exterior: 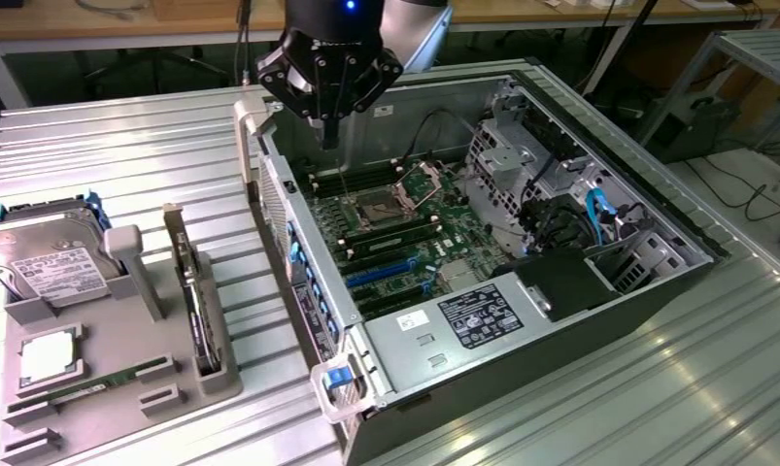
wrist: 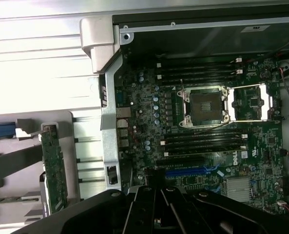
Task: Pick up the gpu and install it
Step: 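Reach for the gpu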
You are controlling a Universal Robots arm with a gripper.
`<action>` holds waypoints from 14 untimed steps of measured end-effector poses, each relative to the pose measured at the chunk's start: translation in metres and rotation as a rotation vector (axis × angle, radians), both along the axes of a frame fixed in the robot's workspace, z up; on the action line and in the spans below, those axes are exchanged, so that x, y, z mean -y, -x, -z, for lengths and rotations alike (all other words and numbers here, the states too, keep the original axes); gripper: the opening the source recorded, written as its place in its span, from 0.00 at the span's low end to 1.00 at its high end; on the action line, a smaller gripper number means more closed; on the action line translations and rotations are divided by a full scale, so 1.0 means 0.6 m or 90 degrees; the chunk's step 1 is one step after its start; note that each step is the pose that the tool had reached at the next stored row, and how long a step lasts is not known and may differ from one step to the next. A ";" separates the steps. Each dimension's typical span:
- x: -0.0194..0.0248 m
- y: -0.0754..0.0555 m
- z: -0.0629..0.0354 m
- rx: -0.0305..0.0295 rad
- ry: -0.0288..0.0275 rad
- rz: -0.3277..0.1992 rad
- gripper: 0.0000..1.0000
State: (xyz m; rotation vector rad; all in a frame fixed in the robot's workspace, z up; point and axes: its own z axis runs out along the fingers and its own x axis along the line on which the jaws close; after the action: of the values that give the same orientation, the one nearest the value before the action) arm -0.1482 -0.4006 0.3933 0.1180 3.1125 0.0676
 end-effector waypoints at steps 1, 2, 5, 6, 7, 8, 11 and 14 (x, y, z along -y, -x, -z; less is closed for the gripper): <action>0.0001 0.001 0.000 0.0000 0.0000 0.000 0.11; 0.0001 0.001 0.000 0.0000 0.0000 0.000 0.11; 0.0004 0.003 0.000 0.0000 0.0000 0.000 0.11; 0.0004 0.004 0.000 0.0000 0.0000 0.000 0.11; 0.0005 0.004 0.000 0.0000 0.0000 0.000 0.11; 0.0006 0.005 0.000 0.0000 0.0000 0.000 0.11; 0.0008 0.007 0.000 0.0000 0.0000 0.000 0.11; 0.0011 0.009 0.000 0.0000 0.0000 0.000 0.11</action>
State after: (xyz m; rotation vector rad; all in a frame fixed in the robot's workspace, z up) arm -0.1534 -0.4012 0.3933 0.1180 3.1125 0.0677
